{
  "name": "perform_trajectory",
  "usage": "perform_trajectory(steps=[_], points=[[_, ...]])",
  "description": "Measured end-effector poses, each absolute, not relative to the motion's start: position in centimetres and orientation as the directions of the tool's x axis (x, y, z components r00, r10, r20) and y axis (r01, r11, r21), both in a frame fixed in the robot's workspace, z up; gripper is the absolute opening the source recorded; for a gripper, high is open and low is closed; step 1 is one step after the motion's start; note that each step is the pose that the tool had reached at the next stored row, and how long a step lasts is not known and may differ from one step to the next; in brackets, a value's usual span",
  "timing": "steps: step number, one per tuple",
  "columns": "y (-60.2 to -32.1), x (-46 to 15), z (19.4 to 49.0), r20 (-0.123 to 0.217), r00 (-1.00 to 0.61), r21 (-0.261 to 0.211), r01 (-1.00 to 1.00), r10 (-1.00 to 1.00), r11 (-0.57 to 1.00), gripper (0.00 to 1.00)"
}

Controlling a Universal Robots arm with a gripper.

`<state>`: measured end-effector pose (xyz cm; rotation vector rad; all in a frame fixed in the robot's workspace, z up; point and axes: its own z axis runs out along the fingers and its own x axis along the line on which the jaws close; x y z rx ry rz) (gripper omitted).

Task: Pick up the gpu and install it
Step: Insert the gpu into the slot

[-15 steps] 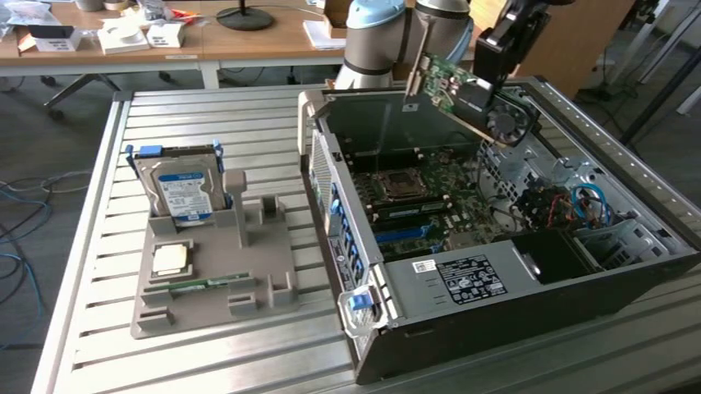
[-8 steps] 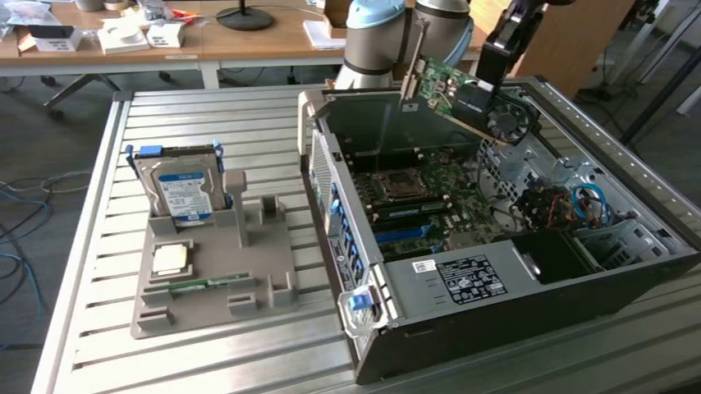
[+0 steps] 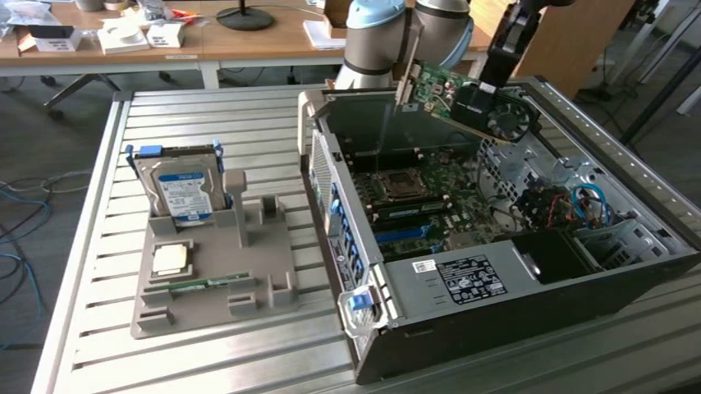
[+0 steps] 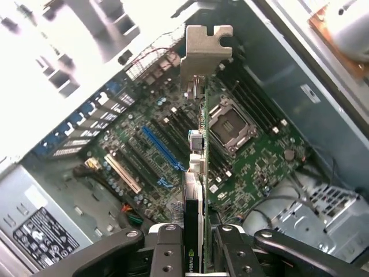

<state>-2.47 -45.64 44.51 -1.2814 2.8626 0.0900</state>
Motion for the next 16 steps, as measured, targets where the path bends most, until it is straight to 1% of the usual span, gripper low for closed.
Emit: perform_trajectory(steps=[16], points=[[-45.65,-2.47,44.22,-0.027,-0.425,0.051,-0.905,-0.905,0.423,0.26]])
